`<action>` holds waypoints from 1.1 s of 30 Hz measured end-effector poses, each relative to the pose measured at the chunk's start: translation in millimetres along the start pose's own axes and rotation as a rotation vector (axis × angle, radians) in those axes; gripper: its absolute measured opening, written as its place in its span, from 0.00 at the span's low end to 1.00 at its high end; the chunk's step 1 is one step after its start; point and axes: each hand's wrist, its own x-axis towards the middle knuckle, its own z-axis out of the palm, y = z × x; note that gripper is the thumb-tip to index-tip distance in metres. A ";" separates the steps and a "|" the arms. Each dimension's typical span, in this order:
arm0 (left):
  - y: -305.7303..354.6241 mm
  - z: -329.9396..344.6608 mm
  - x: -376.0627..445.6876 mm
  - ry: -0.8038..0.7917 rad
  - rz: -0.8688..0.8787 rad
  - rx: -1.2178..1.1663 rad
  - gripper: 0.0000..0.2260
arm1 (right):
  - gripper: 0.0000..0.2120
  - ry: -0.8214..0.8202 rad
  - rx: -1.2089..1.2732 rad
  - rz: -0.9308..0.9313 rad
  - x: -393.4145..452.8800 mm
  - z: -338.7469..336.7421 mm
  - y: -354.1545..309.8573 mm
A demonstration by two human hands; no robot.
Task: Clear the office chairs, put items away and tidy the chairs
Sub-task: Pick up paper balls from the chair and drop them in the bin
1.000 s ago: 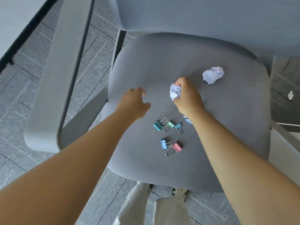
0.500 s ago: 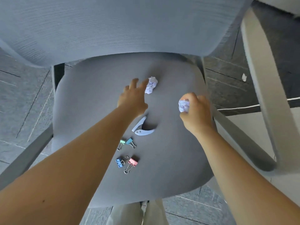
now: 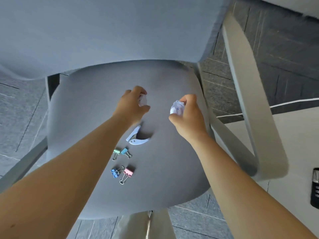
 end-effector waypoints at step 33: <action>293.4 -8.0 -464.2 -0.810 0.918 -0.168 0.10 | 0.15 1.196 0.402 0.357 -533.7 -280.8 28.9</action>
